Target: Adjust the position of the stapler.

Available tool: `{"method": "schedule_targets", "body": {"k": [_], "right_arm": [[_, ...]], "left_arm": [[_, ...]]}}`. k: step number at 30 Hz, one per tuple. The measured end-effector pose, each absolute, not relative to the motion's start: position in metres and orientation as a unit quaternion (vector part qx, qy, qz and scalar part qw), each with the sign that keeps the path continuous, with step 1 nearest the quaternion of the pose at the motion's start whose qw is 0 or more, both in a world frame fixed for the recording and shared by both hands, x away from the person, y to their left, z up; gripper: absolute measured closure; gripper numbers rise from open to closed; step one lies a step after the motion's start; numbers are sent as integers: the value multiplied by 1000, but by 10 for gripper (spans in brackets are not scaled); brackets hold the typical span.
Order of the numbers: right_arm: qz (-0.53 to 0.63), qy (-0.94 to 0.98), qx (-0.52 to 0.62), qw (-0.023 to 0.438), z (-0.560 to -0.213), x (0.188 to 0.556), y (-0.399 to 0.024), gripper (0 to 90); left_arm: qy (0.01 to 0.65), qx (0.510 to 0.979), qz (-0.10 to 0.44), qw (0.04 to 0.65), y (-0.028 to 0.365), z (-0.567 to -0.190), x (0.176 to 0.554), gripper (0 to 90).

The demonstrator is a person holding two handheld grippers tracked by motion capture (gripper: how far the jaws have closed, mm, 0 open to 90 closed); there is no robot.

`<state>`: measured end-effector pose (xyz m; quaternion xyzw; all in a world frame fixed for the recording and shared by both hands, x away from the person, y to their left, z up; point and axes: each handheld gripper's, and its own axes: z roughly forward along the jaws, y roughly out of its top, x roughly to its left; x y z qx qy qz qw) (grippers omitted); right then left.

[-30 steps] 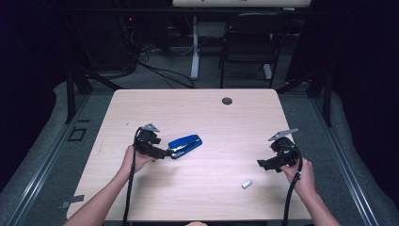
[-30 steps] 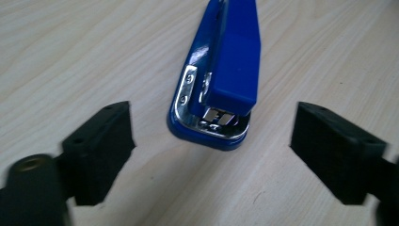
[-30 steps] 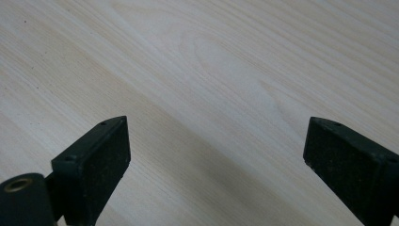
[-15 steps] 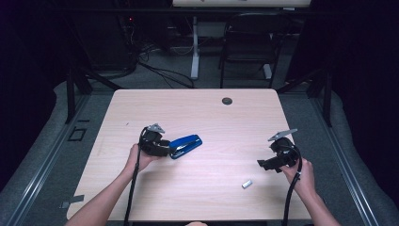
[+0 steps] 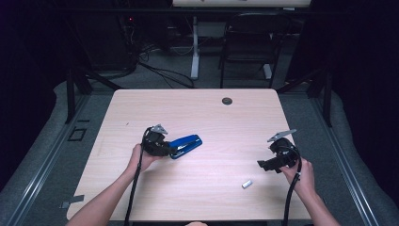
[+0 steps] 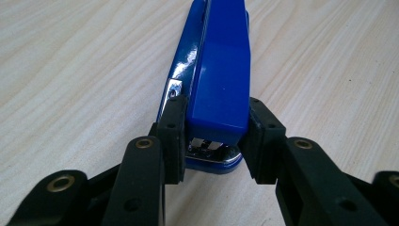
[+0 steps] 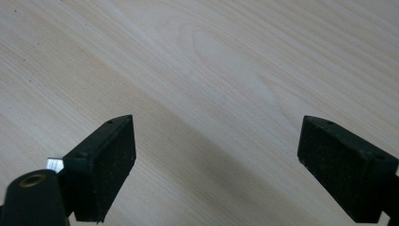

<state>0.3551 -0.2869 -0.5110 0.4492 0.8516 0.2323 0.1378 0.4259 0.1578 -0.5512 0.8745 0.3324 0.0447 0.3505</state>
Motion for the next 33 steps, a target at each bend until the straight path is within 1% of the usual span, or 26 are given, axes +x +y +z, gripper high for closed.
{"method": "schedule_targets", "body": {"k": [33], "right_arm": [[217, 857, 447, 135, -514, 355, -286, 119]], "left_arm": [[340, 883, 16, 323, 162, -545, 413, 650]]}}
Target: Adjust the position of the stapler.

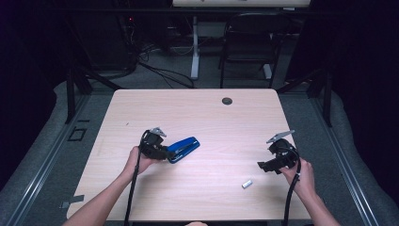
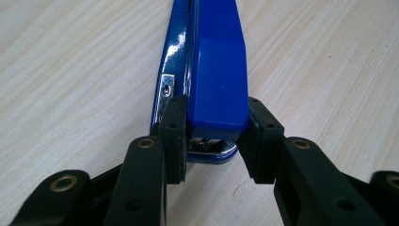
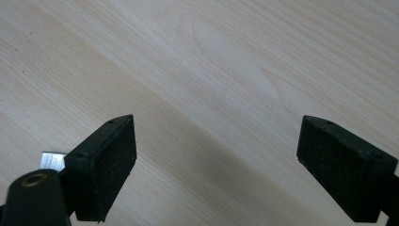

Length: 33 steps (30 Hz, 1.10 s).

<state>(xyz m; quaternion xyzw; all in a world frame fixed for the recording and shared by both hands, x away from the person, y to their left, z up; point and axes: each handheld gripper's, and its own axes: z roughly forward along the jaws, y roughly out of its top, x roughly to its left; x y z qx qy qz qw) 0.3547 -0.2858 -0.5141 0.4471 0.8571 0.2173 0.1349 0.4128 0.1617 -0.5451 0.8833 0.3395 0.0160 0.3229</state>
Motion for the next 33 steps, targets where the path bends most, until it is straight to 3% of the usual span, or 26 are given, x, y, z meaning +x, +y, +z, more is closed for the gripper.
{"method": "schedule_targets", "body": {"k": [33], "right_arm": [[219, 859, 443, 135, -514, 353, -284, 129]], "left_arm": [[336, 897, 7, 286, 173, -538, 377, 651]]}}
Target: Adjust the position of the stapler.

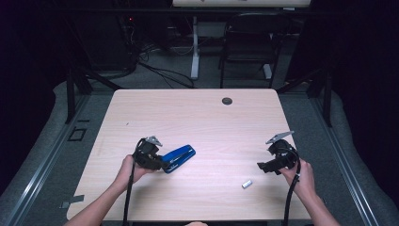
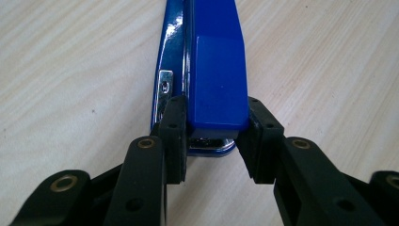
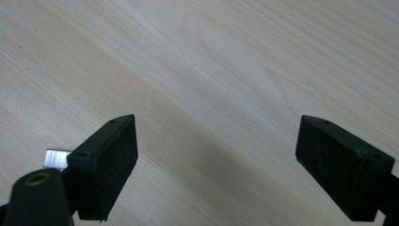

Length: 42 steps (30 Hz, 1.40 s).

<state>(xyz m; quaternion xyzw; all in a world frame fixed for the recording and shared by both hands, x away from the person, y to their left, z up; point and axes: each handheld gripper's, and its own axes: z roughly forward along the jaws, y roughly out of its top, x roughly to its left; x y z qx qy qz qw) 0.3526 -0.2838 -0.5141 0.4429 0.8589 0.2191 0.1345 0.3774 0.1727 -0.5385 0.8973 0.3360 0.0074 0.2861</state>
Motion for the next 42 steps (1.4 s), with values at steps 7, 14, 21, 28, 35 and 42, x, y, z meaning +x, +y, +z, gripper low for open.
{"method": "schedule_targets", "body": {"k": [7, 14, 21, 28, 35, 42], "right_arm": [[214, 861, 441, 137, -514, 353, -283, 129], [213, 862, 441, 134, -515, 353, -282, 129], [211, 862, 441, 136, -514, 352, -282, 129], [215, 862, 438, 139, -514, 353, -282, 128], [215, 861, 439, 141, -515, 353, -283, 126], [211, 863, 438, 138, -514, 354, -283, 127]], "left_arm": [[342, 897, 1, 279, 176, -537, 368, 651], [350, 895, 2, 277, 179, -538, 360, 649], [360, 880, 9, 310, 184, -525, 358, 343], [379, 858, 23, 346, 199, -514, 359, 263], [414, 842, 57, 342, 210, -514, 363, 404], [421, 856, 63, 294, 213, -531, 372, 649]]}}
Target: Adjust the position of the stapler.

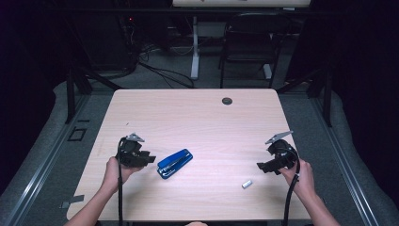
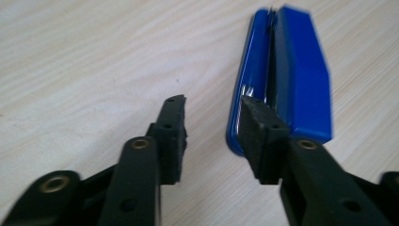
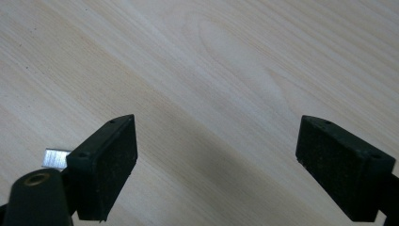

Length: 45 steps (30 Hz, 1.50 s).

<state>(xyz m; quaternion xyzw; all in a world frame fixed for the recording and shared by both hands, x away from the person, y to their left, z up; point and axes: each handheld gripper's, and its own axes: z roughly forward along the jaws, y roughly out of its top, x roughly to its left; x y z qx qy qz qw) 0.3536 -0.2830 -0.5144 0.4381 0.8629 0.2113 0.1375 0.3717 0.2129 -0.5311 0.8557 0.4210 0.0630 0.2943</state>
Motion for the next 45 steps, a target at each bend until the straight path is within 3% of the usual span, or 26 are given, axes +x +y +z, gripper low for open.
{"method": "schedule_targets", "body": {"k": [4, 17, 45], "right_arm": [[217, 861, 440, 135, -515, 353, -282, 127], [213, 864, 435, 138, -516, 354, -282, 126], [214, 864, 435, 135, -518, 355, -281, 126]], "left_arm": [[405, 870, 54, 275, 207, -540, 375, 750], [379, 884, 28, 272, 193, -548, 377, 877], [371, 879, -16, 299, 189, -550, 370, 899]]}}
